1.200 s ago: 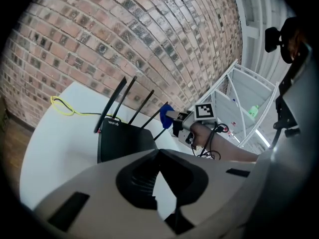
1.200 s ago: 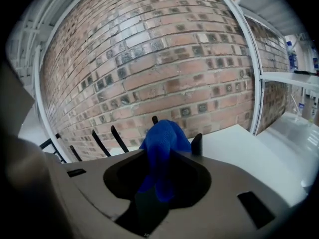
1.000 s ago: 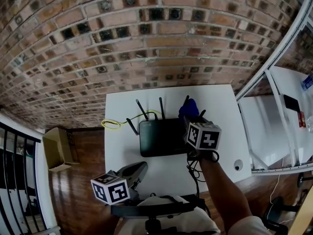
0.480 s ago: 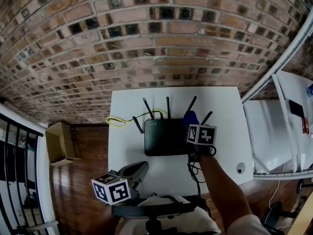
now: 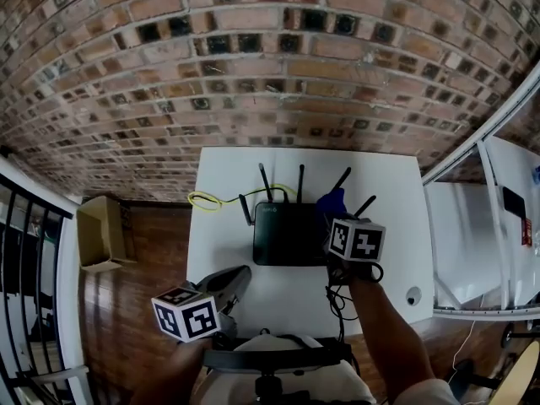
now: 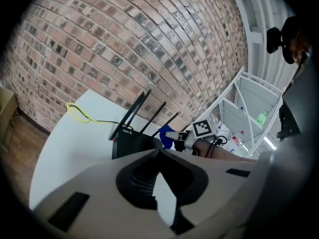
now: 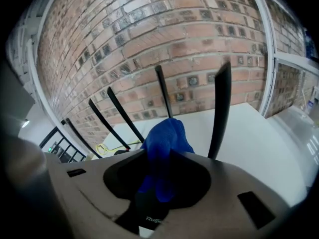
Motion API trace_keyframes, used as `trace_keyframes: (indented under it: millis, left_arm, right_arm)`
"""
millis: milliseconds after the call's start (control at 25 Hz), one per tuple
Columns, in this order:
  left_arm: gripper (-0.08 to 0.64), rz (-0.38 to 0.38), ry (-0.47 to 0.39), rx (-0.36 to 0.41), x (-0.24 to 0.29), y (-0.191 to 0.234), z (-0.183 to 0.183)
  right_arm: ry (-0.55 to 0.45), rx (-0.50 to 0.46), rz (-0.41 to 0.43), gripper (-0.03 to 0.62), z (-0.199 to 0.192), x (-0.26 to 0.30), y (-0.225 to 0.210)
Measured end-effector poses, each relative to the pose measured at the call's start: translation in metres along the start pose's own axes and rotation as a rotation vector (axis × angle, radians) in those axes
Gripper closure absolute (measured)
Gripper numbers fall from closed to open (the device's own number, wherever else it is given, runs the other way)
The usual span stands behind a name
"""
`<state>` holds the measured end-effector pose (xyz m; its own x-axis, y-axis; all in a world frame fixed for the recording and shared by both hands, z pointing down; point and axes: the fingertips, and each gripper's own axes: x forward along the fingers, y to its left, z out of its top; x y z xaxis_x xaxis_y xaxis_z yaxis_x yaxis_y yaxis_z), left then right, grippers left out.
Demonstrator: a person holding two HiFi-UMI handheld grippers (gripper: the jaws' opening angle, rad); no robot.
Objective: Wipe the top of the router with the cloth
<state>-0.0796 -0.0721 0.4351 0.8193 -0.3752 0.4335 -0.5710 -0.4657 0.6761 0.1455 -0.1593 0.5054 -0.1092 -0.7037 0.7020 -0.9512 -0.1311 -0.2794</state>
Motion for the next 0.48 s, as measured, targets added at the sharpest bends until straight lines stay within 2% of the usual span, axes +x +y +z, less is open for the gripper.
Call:
trace_keyframes:
  millis: [320, 480]
  left_arm:
    - [0.533, -0.018, 0.003, -0.005, 0.002, -0.002, -0.001]
    - [0.532, -0.017, -0.002, 0.005, -0.001, -0.002, -0.001]
  right_arm:
    - [-0.169, -0.196, 0.088, 0.457, 0.057, -0.034, 0.063]
    - [-0.217, -0.287, 0.079, 0.457, 0.078, -0.043, 0.075]
